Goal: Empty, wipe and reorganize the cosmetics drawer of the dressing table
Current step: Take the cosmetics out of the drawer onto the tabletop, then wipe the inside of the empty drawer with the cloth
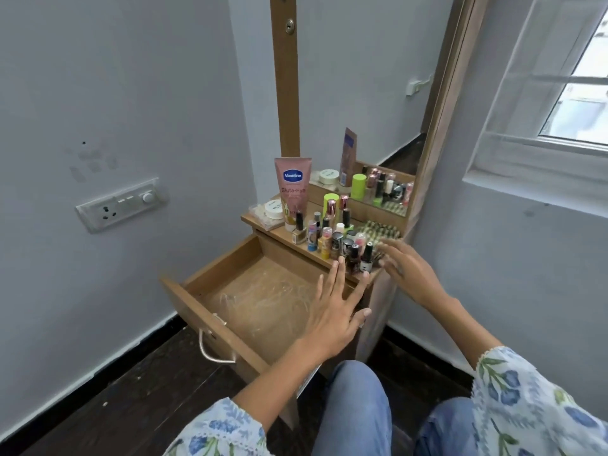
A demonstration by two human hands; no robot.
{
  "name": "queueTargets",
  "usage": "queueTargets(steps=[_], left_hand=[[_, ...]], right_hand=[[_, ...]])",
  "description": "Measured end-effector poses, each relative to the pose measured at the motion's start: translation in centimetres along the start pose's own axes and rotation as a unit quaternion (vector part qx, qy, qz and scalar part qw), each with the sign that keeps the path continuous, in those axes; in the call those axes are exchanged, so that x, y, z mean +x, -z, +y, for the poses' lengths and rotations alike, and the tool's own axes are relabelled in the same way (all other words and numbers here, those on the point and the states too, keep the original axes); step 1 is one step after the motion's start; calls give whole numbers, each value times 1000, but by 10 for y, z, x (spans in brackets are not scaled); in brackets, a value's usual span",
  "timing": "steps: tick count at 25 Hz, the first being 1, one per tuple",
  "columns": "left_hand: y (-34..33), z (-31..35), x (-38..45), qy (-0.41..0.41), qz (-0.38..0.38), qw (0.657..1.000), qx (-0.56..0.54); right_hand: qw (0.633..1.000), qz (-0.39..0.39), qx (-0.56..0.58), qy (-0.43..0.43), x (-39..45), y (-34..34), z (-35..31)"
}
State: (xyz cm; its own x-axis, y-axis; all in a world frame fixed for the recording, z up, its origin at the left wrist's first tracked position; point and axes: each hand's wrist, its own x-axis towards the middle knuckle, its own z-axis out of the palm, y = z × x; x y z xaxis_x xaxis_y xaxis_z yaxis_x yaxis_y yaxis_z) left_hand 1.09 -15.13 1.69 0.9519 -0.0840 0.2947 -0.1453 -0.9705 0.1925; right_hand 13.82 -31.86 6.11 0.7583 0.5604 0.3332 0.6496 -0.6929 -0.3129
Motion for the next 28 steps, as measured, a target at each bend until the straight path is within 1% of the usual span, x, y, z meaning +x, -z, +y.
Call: queueTargets(steps=[2, 3, 4, 5, 11, 16, 19, 23, 28], left_hand=[[-3, 7, 7, 20, -16, 1000, -3], [-5, 10, 10, 30, -23, 999, -4], [-7, 12, 13, 39, -27, 999, -1], [-9, 14, 15, 49, -31, 998, 2], [-15, 21, 27, 79, -23, 996, 17], [-16, 25, 26, 85, -14, 996, 3], [-16, 26, 25, 91, -14, 996, 0], [-17, 28, 25, 93, -8, 996, -13], [-20, 26, 22, 89, -6, 995, -37]], right_hand=[[996, -84, -10, 34, 16, -3, 8], [993, -113, -16, 41, 22, -4, 10], [990, -131, -21, 43, 27, -3, 11], [990, -132, -24, 42, 29, -3, 13], [999, -33, -41, 2, 27, -7, 11], [998, 8, -45, -32, 32, -15, 7], [996, 60, 12, -66, 39, -16, 7], [984, 117, 97, -95, 44, -13, 8], [962, 183, 158, -129, 38, 8, 6]])
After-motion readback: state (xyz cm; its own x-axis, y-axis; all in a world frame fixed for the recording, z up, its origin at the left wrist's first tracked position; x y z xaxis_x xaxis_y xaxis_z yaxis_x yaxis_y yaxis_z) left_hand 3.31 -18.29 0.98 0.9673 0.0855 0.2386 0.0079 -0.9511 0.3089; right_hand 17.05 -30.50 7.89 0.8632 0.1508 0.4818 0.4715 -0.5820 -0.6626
